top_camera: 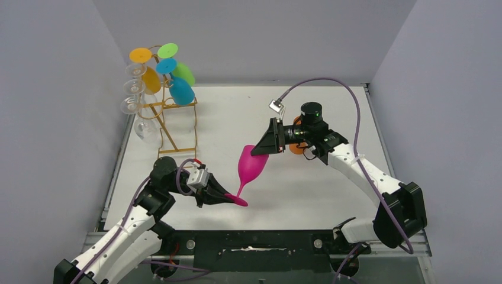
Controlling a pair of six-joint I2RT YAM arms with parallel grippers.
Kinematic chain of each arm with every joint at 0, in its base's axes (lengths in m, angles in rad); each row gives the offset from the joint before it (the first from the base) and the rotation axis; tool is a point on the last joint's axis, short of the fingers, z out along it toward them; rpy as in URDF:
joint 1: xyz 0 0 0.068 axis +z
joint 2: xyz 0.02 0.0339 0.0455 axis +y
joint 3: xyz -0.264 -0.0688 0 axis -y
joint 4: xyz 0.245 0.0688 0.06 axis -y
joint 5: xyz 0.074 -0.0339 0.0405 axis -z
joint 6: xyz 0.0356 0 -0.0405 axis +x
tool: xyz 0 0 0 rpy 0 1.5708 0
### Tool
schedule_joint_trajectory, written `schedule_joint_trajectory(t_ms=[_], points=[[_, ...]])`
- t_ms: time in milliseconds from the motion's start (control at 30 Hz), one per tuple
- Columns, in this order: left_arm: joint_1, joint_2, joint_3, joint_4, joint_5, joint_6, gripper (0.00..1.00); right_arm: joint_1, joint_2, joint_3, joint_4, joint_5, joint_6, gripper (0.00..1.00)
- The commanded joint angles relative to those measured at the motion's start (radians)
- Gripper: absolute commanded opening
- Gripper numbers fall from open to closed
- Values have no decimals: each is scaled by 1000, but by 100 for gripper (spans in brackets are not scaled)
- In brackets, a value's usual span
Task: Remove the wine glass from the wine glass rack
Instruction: Place the wine glass at the center of the board.
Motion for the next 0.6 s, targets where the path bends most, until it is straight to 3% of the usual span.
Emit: schedule_joint_trajectory(t_ms=[0, 67, 233, 333, 567], points=[[4, 10, 64, 16, 16, 30, 0, -19, -12, -5, 147, -72, 65, 38], [3, 26, 75, 11, 23, 36, 0, -20, -15, -11, 193, -78, 93, 35], [4, 23, 96, -79, 40, 89, 0, -20, -12, -1, 206, -79, 100, 10], [4, -3, 86, -106, 1, 98, 0, -19, -16, -10, 203, -66, 98, 0], [4, -33, 96, -162, -31, 98, 0, 13, -59, -21, 209, -2, 60, 0]])
